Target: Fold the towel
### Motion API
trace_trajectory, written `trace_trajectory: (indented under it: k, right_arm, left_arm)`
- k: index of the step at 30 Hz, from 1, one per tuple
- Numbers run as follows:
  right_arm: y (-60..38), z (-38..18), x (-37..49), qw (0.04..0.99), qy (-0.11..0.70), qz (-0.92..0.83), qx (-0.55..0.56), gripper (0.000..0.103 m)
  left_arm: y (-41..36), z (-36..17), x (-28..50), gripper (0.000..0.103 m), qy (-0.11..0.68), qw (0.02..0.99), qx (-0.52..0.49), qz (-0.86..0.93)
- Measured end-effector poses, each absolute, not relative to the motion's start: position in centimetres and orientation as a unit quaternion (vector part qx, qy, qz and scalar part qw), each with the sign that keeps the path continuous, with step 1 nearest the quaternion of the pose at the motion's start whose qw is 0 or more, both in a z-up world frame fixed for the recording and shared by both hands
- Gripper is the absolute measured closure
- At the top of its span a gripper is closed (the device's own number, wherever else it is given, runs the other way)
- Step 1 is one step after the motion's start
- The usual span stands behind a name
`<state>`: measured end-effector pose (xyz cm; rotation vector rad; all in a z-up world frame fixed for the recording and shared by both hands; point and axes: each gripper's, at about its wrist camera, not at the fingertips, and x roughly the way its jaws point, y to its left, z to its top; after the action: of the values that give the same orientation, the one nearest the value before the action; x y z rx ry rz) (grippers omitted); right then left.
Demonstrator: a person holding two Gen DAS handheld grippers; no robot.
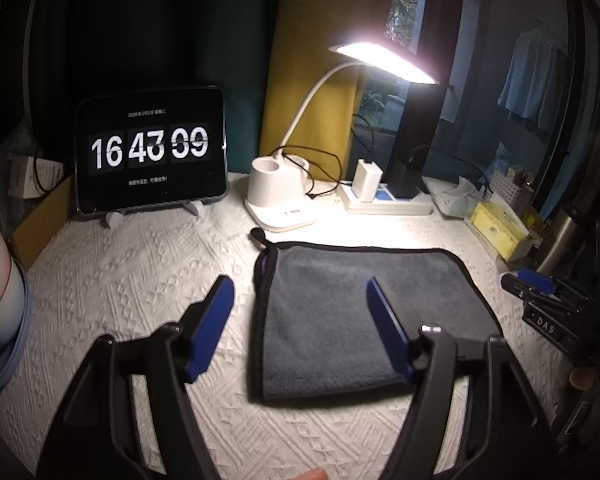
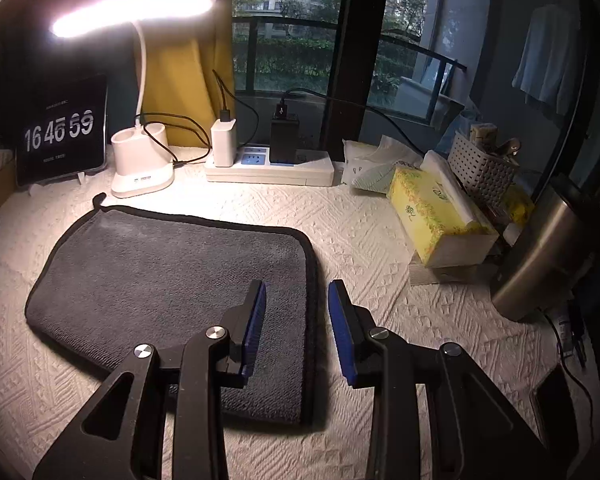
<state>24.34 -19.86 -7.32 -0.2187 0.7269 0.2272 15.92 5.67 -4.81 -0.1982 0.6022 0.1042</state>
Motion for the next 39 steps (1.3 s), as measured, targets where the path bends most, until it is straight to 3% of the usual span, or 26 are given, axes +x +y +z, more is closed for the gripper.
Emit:
trace_trajectory:
  k: [39]
  right_arm:
    - [-21.1, -3.4, 13.3, 0.939, 0.297, 0.139, -0.099, 0.069]
  left_arm:
    - [1.3, -3.3, 5.8, 0.033, 0.237, 0.968, -0.078, 0.022]
